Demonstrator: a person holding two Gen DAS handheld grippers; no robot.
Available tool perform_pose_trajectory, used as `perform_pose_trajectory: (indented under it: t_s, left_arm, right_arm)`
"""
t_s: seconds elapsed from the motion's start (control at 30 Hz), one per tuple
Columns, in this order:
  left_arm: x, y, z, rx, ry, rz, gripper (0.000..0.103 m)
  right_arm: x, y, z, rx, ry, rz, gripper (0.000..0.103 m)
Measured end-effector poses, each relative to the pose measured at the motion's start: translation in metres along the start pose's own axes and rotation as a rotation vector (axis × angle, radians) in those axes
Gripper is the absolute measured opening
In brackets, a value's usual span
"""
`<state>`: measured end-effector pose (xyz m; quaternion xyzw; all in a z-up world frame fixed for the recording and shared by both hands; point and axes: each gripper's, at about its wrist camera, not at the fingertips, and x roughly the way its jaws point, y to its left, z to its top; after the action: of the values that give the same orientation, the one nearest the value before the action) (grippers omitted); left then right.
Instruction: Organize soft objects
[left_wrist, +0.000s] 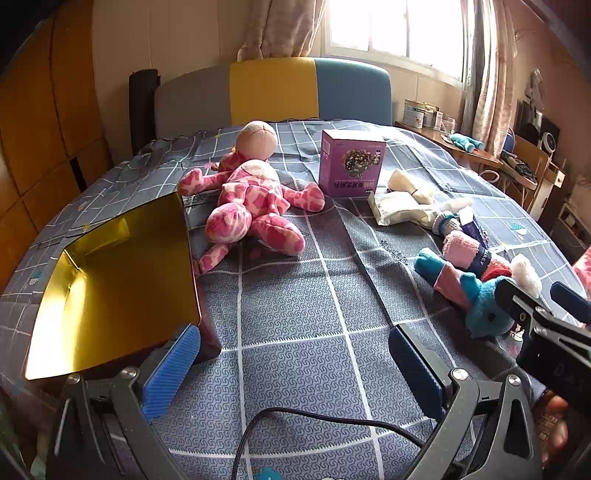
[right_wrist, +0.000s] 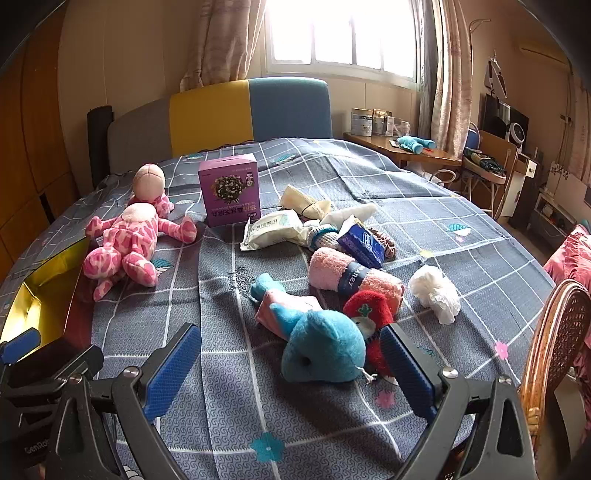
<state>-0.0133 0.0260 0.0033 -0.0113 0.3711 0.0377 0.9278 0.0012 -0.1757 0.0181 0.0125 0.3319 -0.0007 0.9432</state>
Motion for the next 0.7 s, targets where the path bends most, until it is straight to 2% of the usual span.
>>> perform_pose_trajectory:
  t_s: [0.1,0.27,0.33,0.43,0.53,0.7]
  left_arm:
    - [0.001,0.000,0.001,-0.001,0.006,-0.025,0.103]
    - [0.004,0.009,0.007,-0.061,0.043,-0.132,0.103]
    - [0.008,0.011,0.011,-0.063,0.067,-0.144,0.103]
    - [0.010,0.014,0.020,-0.054,0.079,-0.118,0.103]
    - [0.015,0.020,0.029,-0.078,0.123,-0.133,0.103]
    - [0.021,0.009,0.052,-0.015,0.136,-0.191,0.103]
  right_arm:
    - [0.004,-0.007,0.007,0.007,0.005,0.009,0.099]
    - [0.019,-0.034,0.031,0.066,0.056,0.024,0.099]
    - [0.027,-0.049,0.043,0.088,0.069,0.026,0.099]
    - [0.042,-0.073,0.061,0.136,0.107,0.033,0.099]
    - [0.063,-0.096,0.074,0.186,0.154,0.044,0.100]
    - [0.091,-0.119,0.090,0.195,0.170,0.026,0.100]
